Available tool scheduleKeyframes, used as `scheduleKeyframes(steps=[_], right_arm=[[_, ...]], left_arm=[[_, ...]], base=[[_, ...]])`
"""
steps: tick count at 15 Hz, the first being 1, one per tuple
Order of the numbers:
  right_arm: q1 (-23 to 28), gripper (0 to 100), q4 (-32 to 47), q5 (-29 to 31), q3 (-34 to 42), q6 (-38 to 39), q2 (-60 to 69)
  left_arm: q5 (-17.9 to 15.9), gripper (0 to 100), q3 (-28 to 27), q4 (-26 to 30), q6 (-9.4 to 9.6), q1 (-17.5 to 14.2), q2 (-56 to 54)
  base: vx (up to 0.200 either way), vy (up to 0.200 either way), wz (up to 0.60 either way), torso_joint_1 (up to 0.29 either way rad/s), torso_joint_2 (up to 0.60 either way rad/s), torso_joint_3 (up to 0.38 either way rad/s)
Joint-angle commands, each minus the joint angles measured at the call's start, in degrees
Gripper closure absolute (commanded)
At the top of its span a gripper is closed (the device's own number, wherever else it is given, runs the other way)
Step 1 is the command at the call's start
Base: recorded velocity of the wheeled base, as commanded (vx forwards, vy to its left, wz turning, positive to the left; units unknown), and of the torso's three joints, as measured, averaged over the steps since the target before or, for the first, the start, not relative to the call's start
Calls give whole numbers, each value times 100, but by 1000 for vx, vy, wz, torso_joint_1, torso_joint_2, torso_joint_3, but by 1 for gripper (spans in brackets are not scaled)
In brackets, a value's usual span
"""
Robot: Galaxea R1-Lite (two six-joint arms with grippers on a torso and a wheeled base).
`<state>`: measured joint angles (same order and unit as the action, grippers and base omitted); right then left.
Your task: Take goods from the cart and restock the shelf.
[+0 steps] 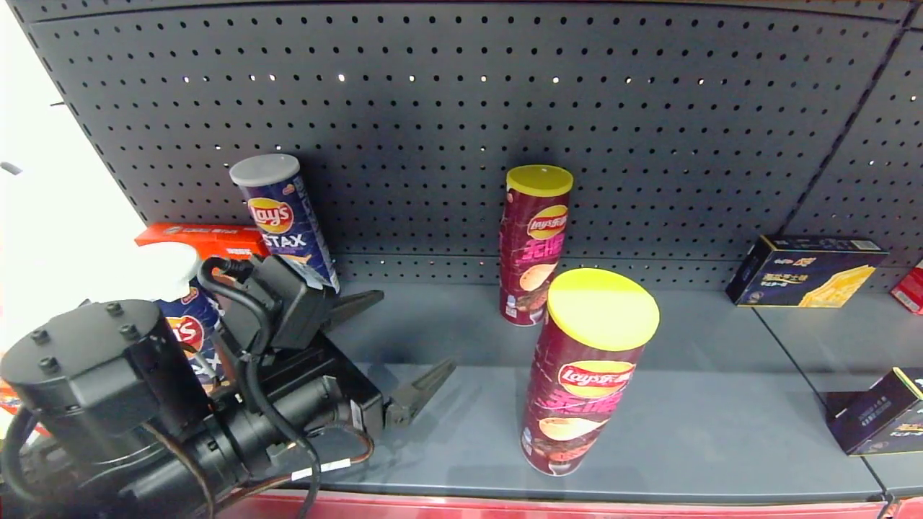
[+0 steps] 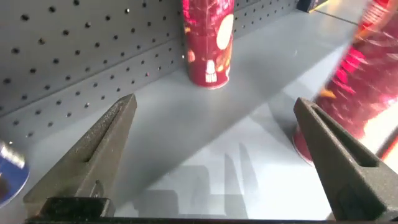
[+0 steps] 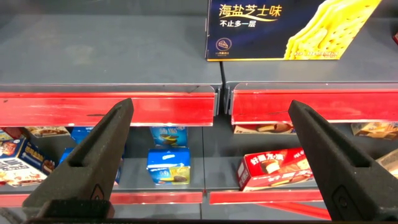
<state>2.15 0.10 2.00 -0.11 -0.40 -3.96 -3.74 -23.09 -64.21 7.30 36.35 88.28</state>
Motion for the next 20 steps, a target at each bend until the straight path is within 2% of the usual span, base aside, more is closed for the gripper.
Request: scheduleKeyframes(steps=[1, 9, 13, 15, 17, 20], right_arm=[[-4, 0, -1, 2, -7, -4, -8], [-4, 0, -1, 2, 2, -4, -8], [-4, 0, -1, 2, -7, -4, -8], [-4, 0, -1, 2, 2, -4, -8], [-4, 0, -1, 2, 2, -4, -8], [-4, 0, -1, 2, 2, -4, -8]], left_arm=[[58, 0, 525, 14, 17, 100, -593], [155, 0, 1544, 40, -10, 302, -1542], [155, 0, 2221, 14, -18, 285, -2087], [163, 0, 2309, 304, -80, 223, -2579], [172, 0, 2309, 884, -97, 206, -3107], [198, 0, 2309, 1411, -106, -146, -3722]], base=[[0, 0, 0, 0, 0, 0], [0, 0, 0, 0, 0, 0], [0, 0, 0, 0, 0, 0], [0, 0, 0, 0, 0, 0], [0, 0, 0, 0, 0, 0], [0, 0, 0, 0, 0, 0]])
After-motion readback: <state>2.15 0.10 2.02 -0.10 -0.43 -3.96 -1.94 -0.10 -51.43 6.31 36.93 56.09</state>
